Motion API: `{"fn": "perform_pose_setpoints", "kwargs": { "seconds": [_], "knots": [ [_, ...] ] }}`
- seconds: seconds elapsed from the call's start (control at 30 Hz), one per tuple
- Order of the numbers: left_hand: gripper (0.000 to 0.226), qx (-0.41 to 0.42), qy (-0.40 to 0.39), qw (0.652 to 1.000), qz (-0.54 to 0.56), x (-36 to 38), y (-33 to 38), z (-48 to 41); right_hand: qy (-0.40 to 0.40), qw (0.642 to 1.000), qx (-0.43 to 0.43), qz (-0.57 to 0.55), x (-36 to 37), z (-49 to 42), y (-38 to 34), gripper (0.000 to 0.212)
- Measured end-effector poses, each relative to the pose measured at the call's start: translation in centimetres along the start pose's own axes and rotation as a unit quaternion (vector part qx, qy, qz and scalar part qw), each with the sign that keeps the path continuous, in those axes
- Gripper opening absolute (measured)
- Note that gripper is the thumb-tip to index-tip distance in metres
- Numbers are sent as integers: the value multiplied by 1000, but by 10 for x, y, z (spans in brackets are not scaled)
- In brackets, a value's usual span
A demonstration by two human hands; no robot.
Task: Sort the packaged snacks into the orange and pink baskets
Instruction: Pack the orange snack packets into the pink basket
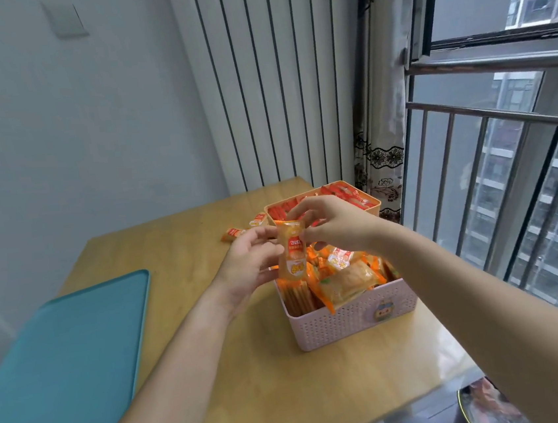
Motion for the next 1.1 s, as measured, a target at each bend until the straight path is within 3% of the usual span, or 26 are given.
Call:
{"fn": "perform_pose_setpoints", "kwargs": {
  "seconds": [0.13,0.27,0.33,0.43,0.53,0.77,0.9,1.1],
  "knots": [
    [21,9,-11,999,-30,4,-4,6,-21,1000,-2,-1,1,7,1,40],
    [33,35,31,998,-34,2,-5,10,6,990,-39,134,-19,18,3,29],
    [47,59,50,995,-63,-4,-5,12,-55,978,-29,197,-28,28,11,25],
    [60,108,38,982,-148,-6,-4,18,-159,942,-6,295,-29,43,23,40],
    [50,145,23,966,-212,-3,-2,22,-151,917,-25,367,-23,48,29,50],
    [46,171,17,962,-214,-11,1,33,-95,932,-40,348,-38,42,14,45],
    [44,152,-10,959,-238,-13,-7,29,-115,940,-40,318,-30,37,7,41],
    [43,118,-21,871,-476,-5,-11,25,-121,941,-24,314,-9,23,6,49]
  ]
}}
Point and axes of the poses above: each hand's wrist, its own z-axis away from the middle knuckle, its own x-axis out of the palm, y = z × x, the point moved 4 cm from there along -z, towards the middle knuckle, and after that the axes turned 7 degrees about y, right-handed, at the moved point
